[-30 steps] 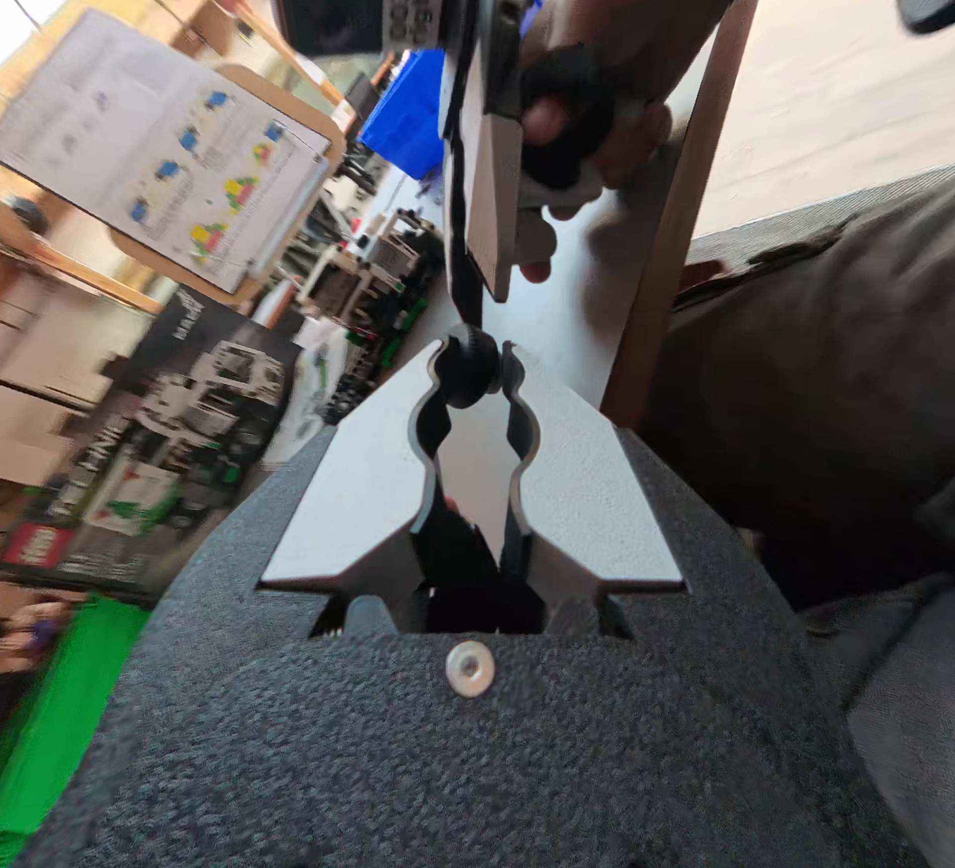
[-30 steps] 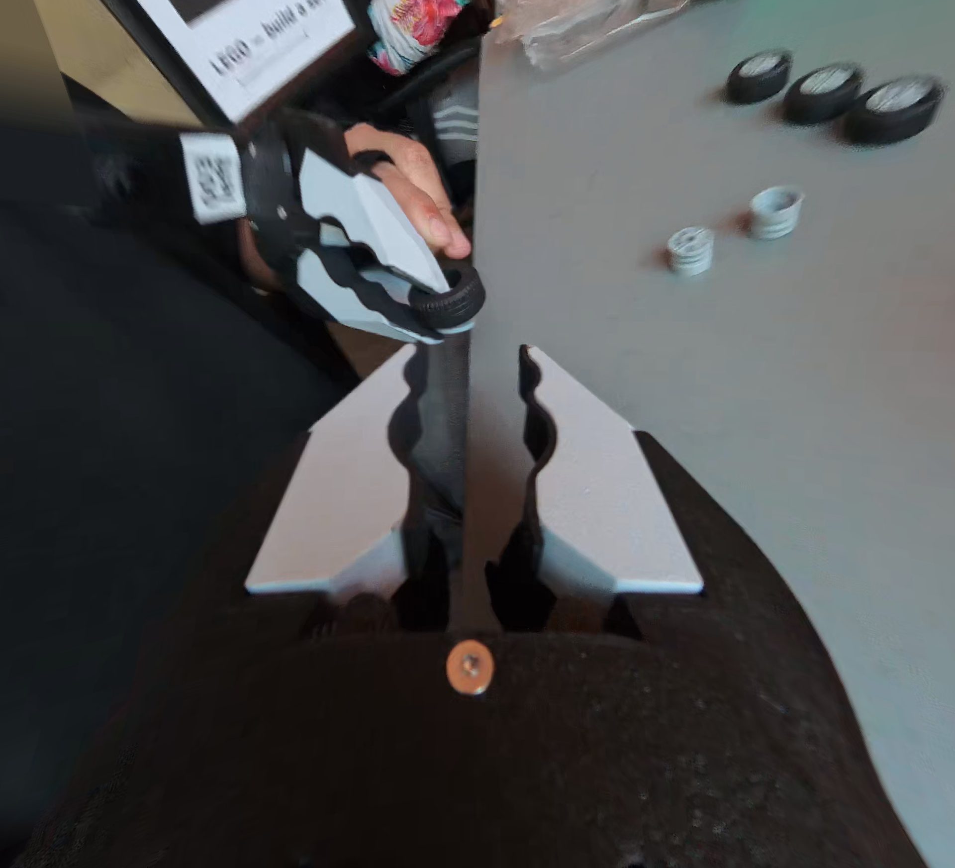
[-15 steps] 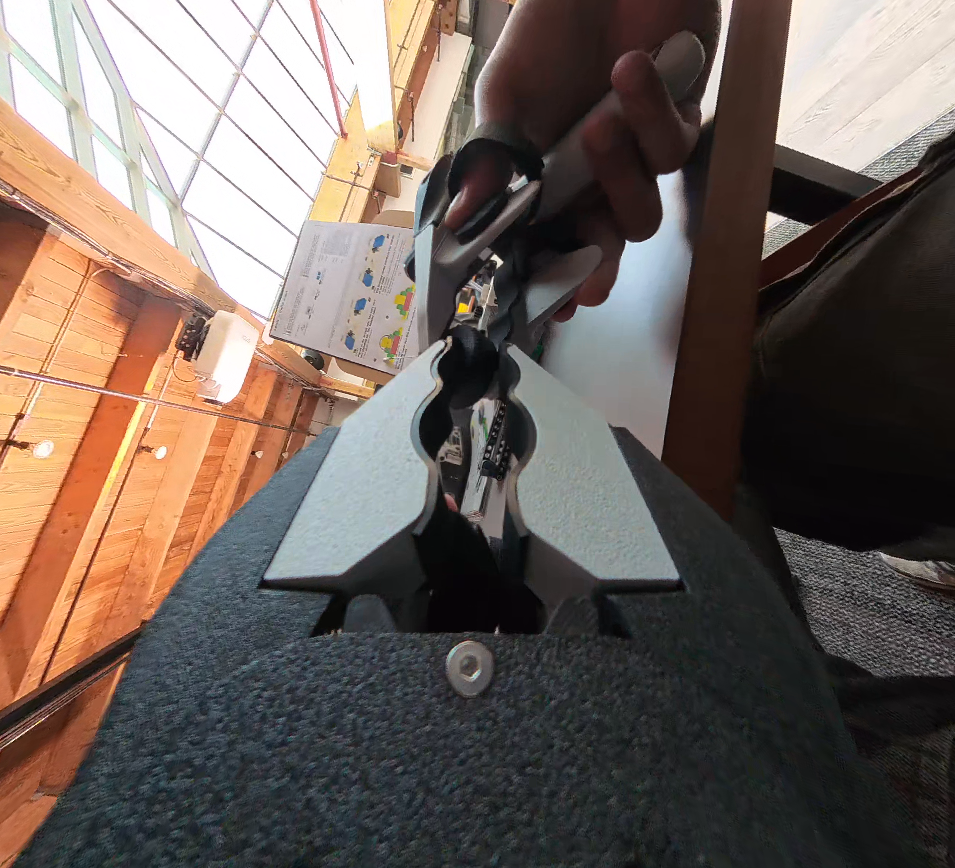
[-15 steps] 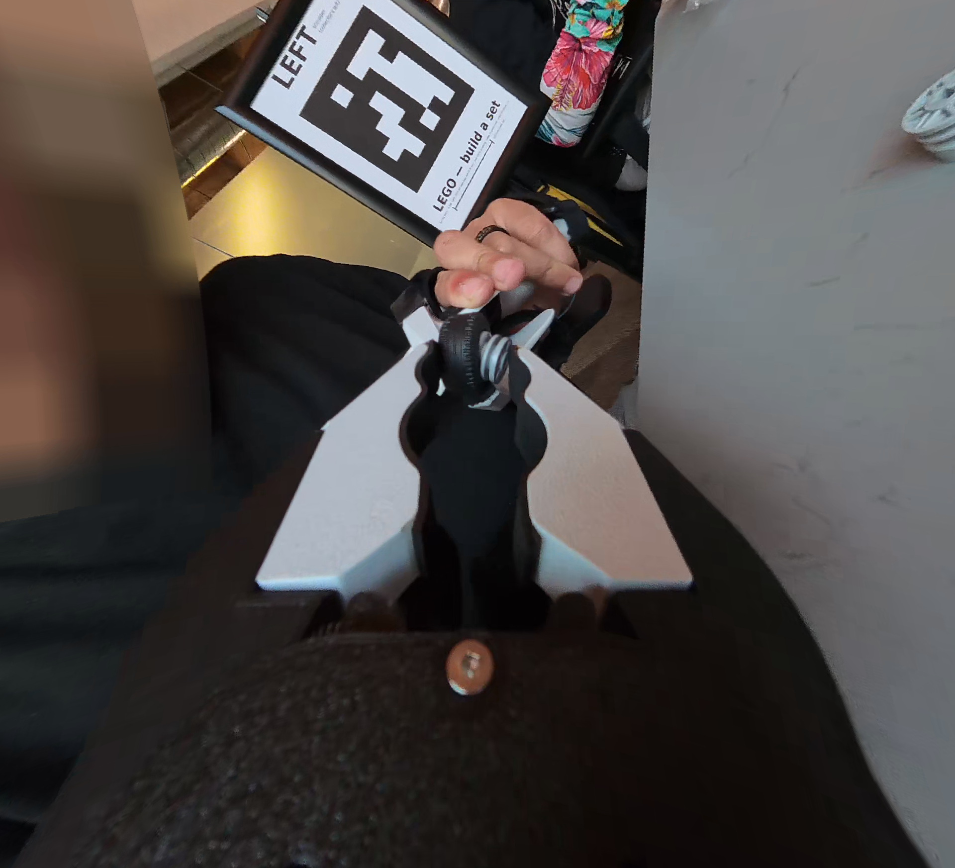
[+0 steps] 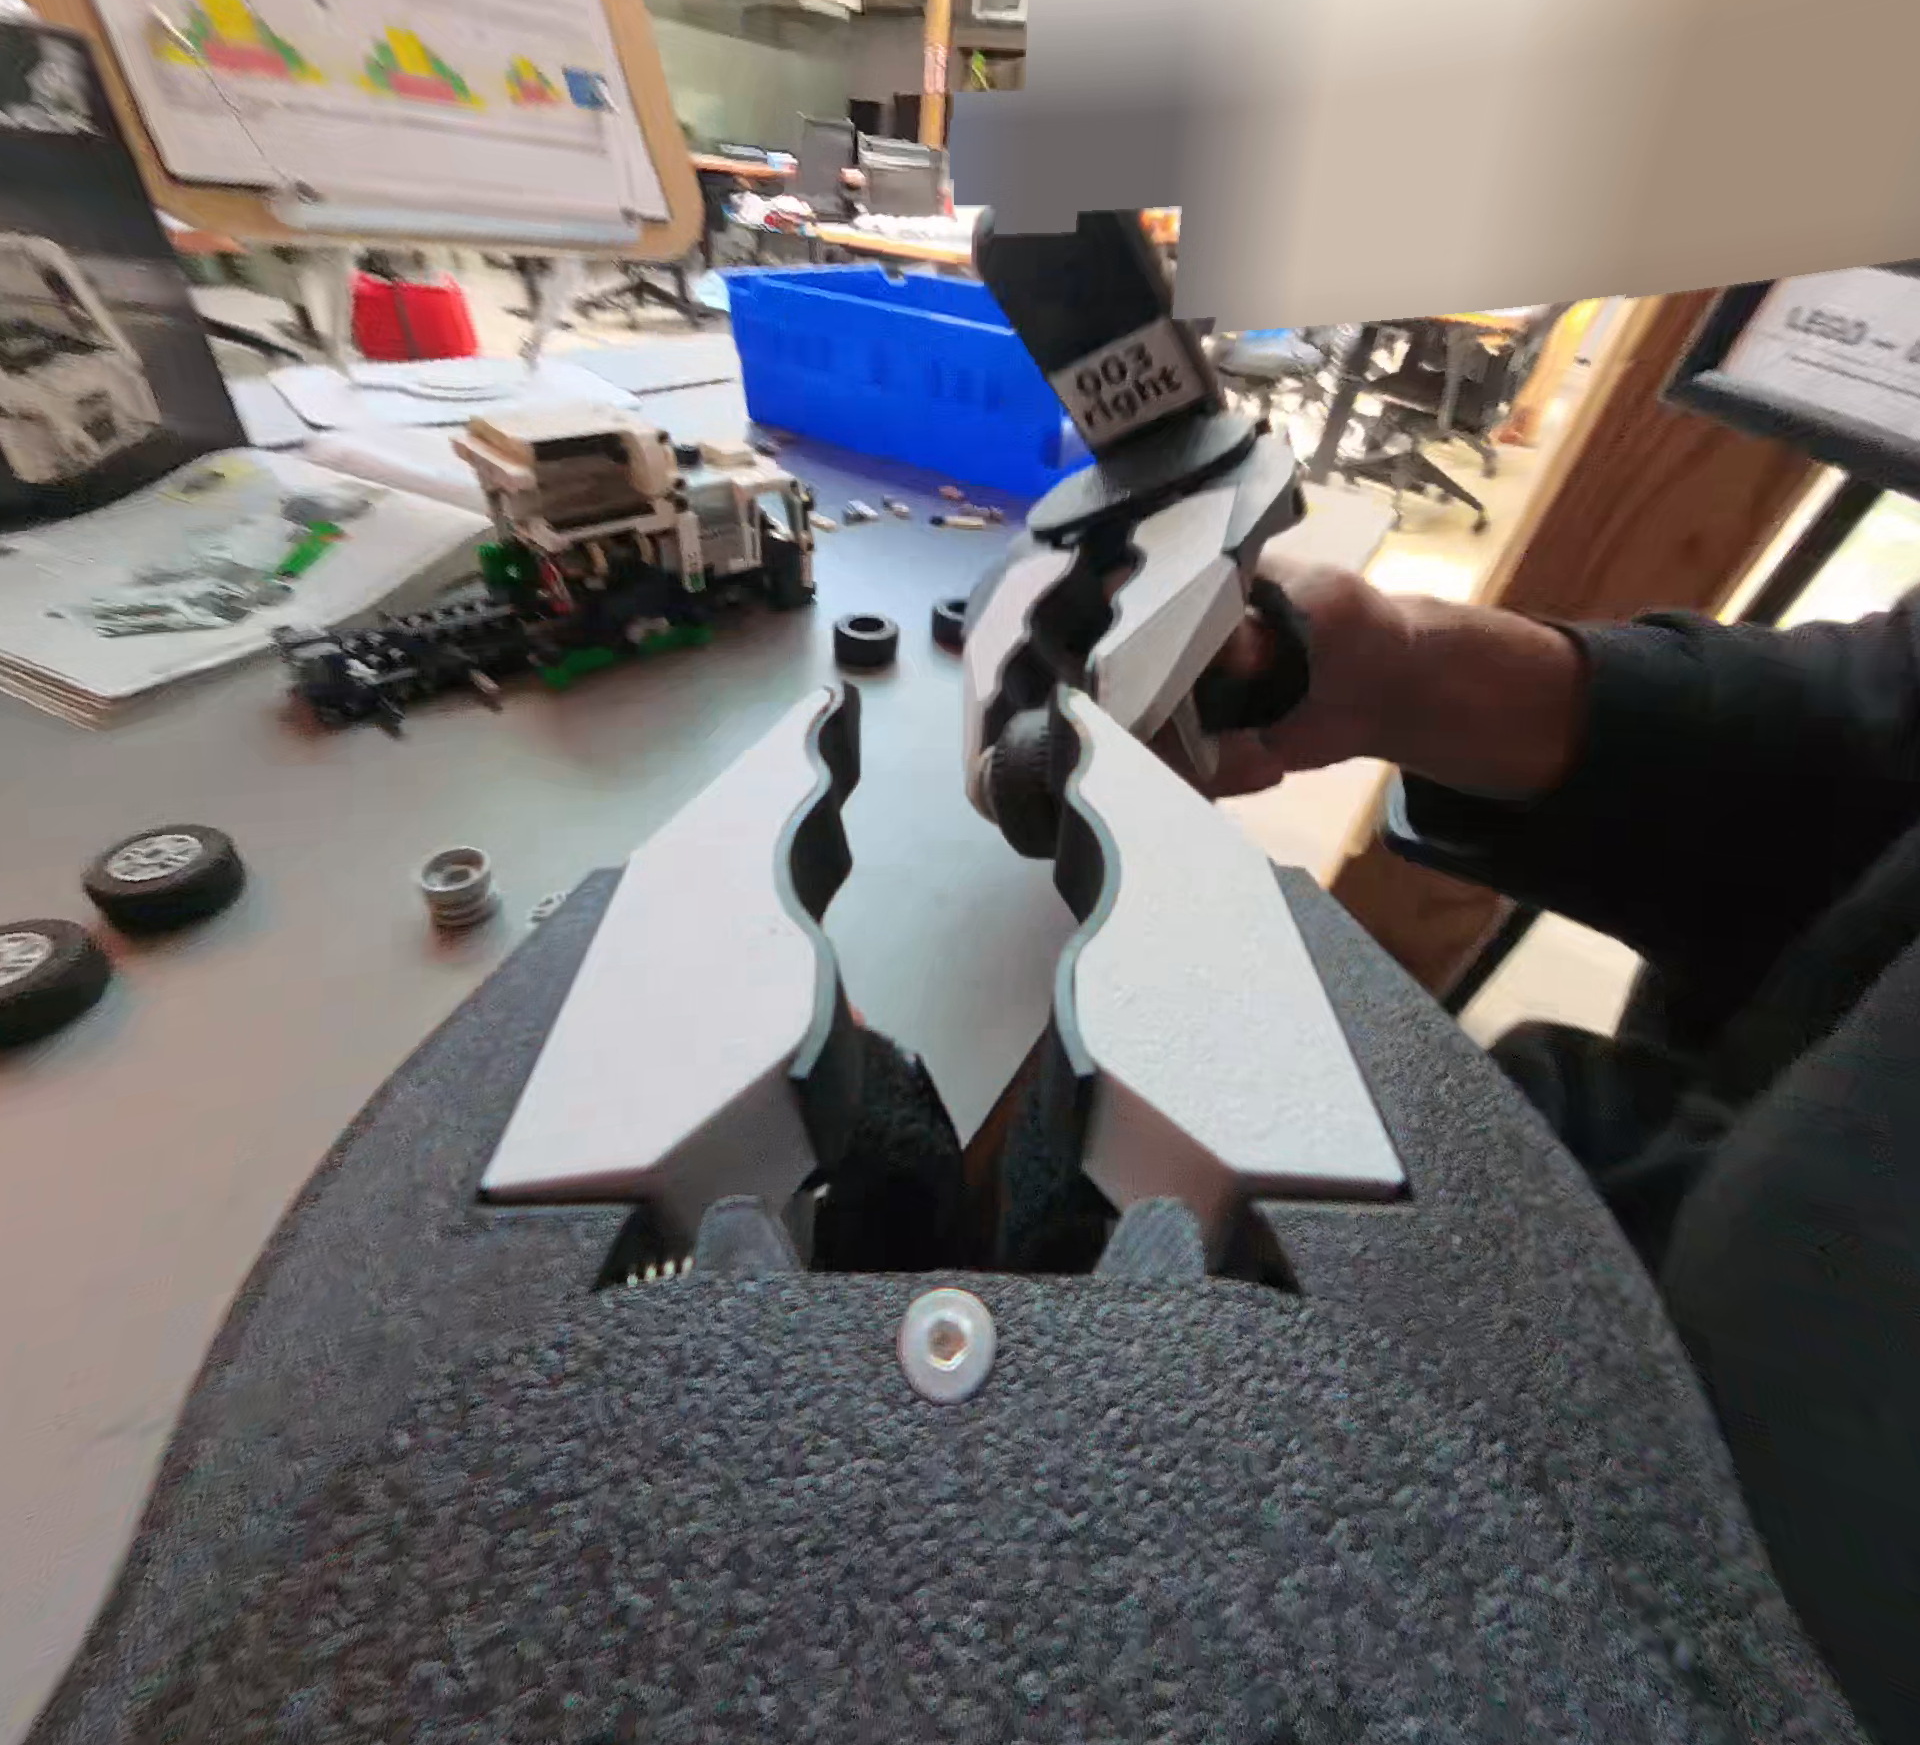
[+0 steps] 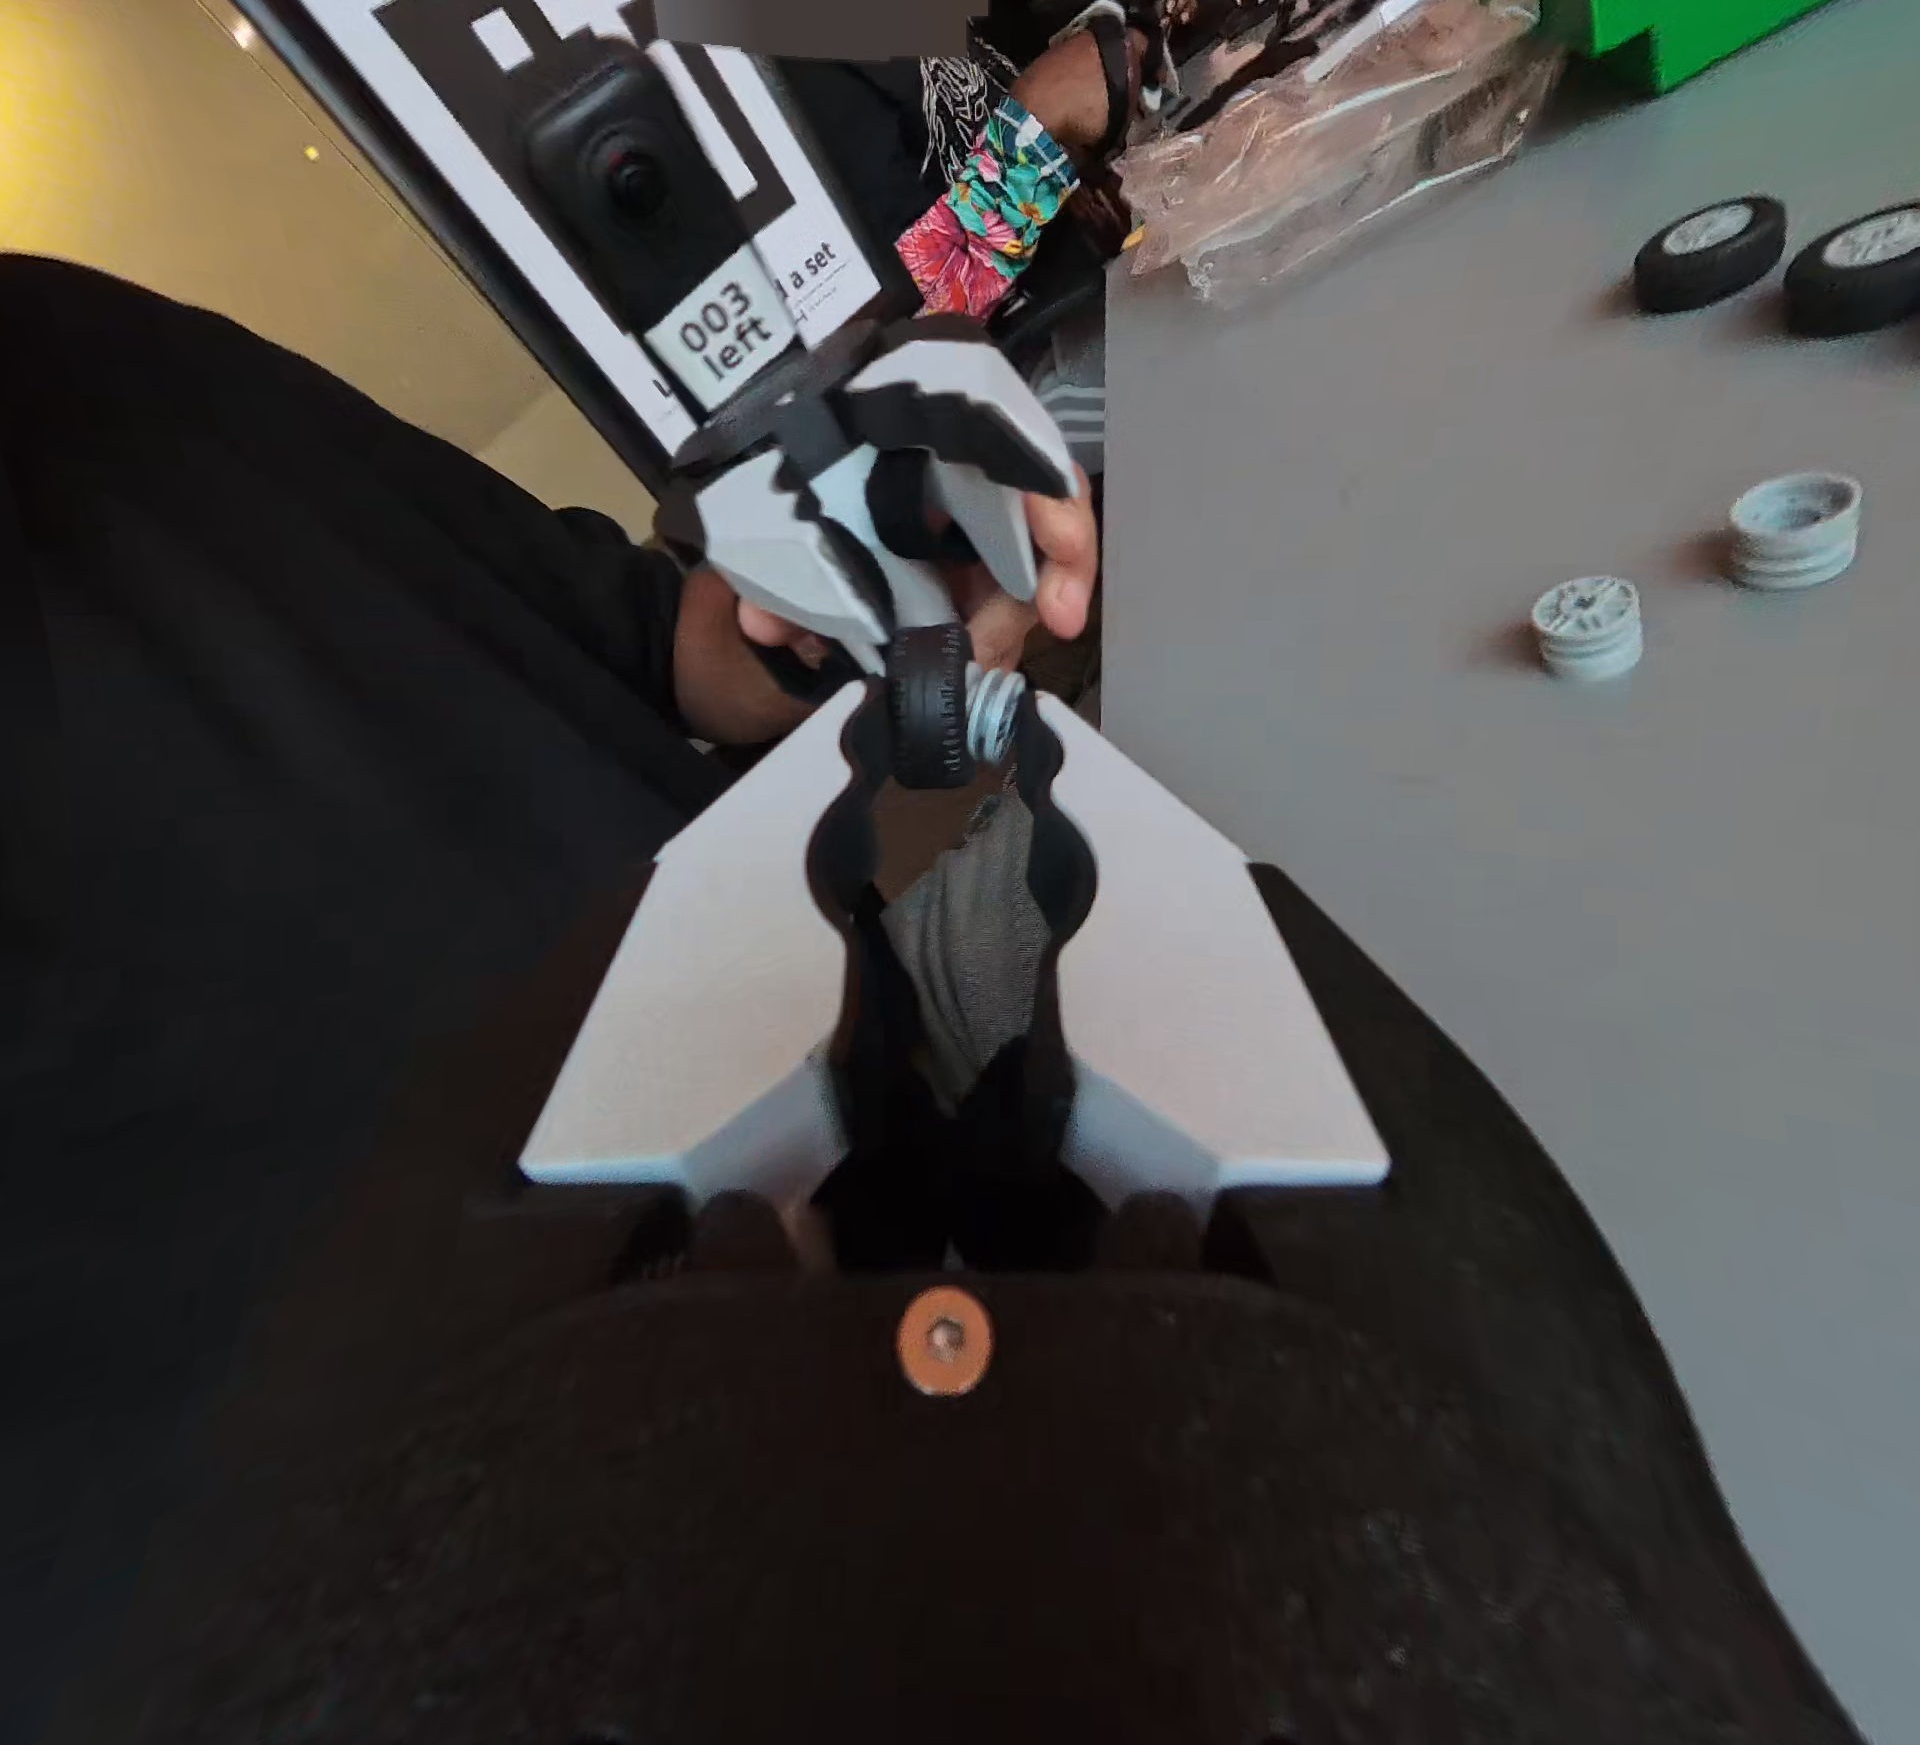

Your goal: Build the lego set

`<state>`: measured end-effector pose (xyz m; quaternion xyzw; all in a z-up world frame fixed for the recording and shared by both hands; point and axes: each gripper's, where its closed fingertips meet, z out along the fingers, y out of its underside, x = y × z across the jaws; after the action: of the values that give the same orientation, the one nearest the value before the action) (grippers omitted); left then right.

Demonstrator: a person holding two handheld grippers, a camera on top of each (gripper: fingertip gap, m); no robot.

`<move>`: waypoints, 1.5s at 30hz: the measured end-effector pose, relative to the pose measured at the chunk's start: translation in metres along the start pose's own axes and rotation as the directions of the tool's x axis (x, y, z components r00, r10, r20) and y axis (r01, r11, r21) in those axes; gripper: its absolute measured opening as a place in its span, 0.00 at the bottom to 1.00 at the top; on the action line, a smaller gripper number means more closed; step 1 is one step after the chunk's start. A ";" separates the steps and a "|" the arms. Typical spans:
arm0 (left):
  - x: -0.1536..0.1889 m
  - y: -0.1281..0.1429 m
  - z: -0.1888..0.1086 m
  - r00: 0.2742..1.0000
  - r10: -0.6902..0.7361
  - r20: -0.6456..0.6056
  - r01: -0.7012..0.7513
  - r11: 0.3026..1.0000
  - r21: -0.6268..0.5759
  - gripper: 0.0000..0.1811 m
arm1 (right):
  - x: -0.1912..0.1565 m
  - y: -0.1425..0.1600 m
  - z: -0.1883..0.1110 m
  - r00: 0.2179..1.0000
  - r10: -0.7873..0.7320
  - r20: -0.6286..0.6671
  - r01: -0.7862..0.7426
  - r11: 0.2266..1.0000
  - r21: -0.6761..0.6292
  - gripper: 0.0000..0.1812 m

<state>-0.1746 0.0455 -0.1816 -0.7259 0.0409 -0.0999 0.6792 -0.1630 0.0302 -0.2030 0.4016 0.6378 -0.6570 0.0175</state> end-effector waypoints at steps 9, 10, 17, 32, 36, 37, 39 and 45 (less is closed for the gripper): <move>0.005 0.016 -0.011 0.985 -0.032 -0.172 0.014 0.994 -0.105 0.21 | 0.006 0.002 0.004 0.997 -0.046 -0.056 0.045 0.999 -0.014 0.13; 0.006 0.017 -0.012 0.981 -0.054 -0.188 0.034 0.993 -0.109 0.21 | 0.005 0.002 0.003 0.997 -0.055 -0.061 0.054 0.998 -0.013 0.13; 0.022 0.030 -0.008 0.963 -0.033 -0.268 -0.008 0.989 -0.149 0.15 | -0.004 0.009 0.013 0.997 -0.073 -0.025 0.072 0.996 -0.045 0.13; 0.047 0.021 -0.018 0.835 -0.264 -0.483 0.209 0.964 -0.165 0.10 | -0.027 0.018 0.016 0.989 -0.062 0.132 0.068 0.997 -0.044 0.10; 0.031 0.021 -0.012 0.902 -0.201 -0.382 0.159 0.977 -0.139 0.11 | -0.009 0.008 0.015 0.991 -0.133 0.005 0.133 0.991 0.000 0.09; 0.026 0.024 -0.010 0.927 -0.164 -0.338 0.124 0.983 -0.138 0.11 | -0.002 0.008 0.014 0.984 -0.170 -0.048 0.170 0.985 -0.010 0.09; 0.015 0.027 -0.008 0.971 -0.066 -0.228 0.038 0.992 -0.124 0.15 | 0.004 0.004 0.011 0.973 -0.205 -0.107 0.207 0.978 0.000 0.09; 0.018 0.025 -0.013 0.970 -0.033 -0.240 0.005 0.993 -0.118 0.21 | -0.014 -0.008 0.016 0.857 -0.482 -0.182 0.495 0.869 0.031 0.10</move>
<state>-0.1576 0.0274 -0.2042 -0.7472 0.1220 -0.1915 0.6246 -0.1655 0.0114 -0.1906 0.2810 0.6922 -0.6277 -0.2188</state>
